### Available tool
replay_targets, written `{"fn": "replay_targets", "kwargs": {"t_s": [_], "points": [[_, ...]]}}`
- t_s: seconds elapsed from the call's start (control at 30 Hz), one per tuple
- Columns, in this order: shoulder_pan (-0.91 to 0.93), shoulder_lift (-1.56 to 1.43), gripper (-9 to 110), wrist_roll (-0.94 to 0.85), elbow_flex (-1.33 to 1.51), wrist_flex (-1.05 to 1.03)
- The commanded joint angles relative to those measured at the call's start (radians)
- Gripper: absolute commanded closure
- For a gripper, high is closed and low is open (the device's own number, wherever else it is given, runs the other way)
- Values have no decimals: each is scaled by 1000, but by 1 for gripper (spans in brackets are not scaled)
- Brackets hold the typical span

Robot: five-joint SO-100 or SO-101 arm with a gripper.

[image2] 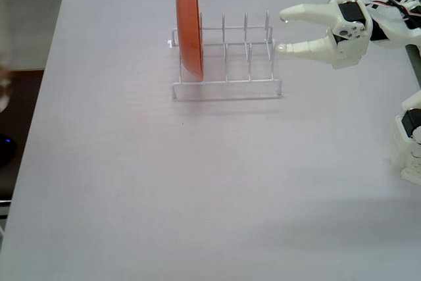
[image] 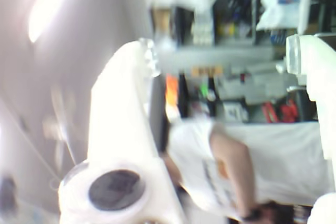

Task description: Could you take three plates?

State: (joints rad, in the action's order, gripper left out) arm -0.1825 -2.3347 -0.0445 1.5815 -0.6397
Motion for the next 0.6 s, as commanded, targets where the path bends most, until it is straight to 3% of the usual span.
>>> {"fn": "replay_targets", "kwargs": {"t_s": [0.0,0.43,0.57], "points": [[43,-101,78,117,77,-61],[84,-359,101,155,489,38],[77,-457,102,166,589,40]]}}
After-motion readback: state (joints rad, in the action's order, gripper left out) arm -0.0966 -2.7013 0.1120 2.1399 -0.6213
